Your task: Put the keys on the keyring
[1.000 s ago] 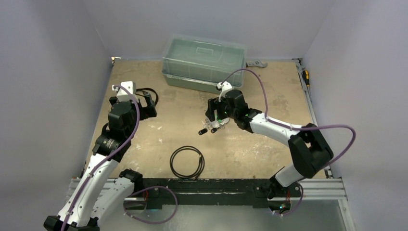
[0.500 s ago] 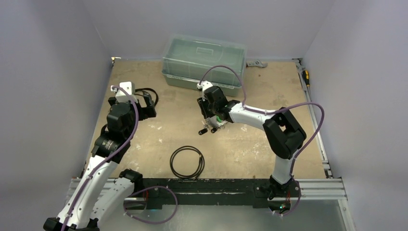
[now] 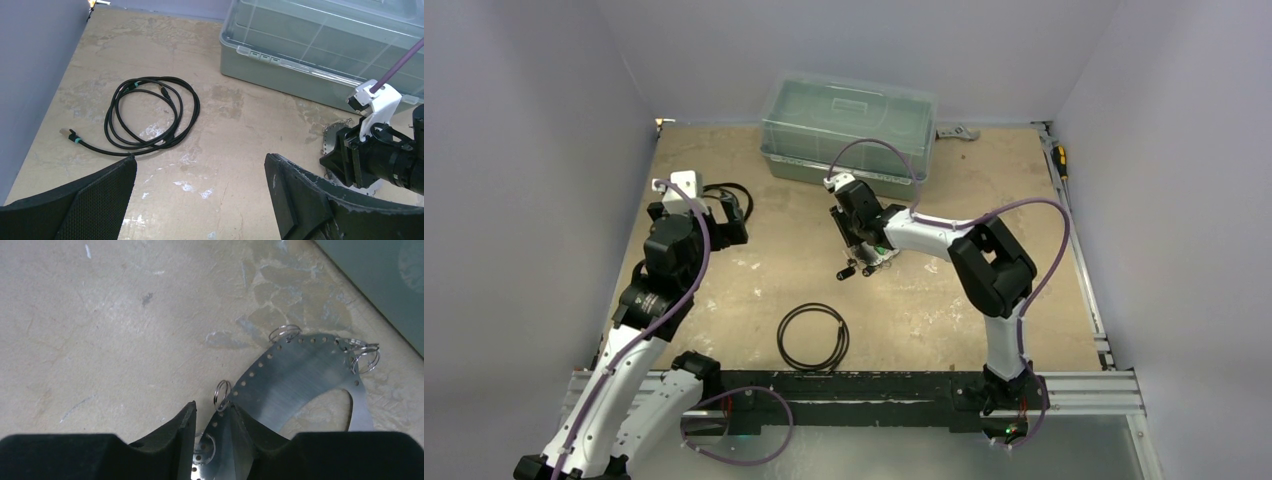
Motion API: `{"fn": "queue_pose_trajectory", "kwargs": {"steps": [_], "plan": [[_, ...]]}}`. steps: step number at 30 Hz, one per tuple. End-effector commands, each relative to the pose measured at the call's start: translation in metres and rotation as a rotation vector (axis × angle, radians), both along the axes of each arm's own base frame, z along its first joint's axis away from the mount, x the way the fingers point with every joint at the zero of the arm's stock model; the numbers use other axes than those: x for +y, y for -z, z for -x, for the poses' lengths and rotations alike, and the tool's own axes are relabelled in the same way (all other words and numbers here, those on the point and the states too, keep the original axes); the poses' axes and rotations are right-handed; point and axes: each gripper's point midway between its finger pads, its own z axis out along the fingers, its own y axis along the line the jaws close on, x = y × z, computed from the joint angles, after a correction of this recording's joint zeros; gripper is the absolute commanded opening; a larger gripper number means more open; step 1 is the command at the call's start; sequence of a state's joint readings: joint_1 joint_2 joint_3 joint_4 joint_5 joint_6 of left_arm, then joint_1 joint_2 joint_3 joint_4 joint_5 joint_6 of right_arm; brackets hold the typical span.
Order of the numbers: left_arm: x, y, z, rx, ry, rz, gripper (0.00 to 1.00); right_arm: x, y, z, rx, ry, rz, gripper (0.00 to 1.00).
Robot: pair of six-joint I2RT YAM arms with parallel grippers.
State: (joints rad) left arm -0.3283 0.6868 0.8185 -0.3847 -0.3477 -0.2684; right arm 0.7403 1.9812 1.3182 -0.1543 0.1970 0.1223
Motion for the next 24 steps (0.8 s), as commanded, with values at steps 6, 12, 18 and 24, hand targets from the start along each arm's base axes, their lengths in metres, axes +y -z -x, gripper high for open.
{"fn": "queue_pose_trajectory", "kwargs": {"steps": [6, 12, 18, 24], "plan": [[0.002, -0.017, 0.001, -0.047, 0.002, 0.002, 0.99, 0.008, -0.014, -0.021, -0.059, 0.038, 0.021, 0.3], [0.001, -0.016, 0.001, -0.045, 0.004, 0.002, 0.99, 0.006, -0.006, -0.026, -0.057, 0.057, 0.051, 0.24], [0.001, -0.015, 0.0, -0.044, 0.006, 0.002, 0.99, 0.006, -0.003, -0.027, -0.052, 0.061, 0.067, 0.0], [0.001, -0.016, 0.0, -0.045, 0.007, 0.001, 0.99, 0.009, -0.025, -0.021, -0.081, 0.045, 0.035, 0.0]]}}
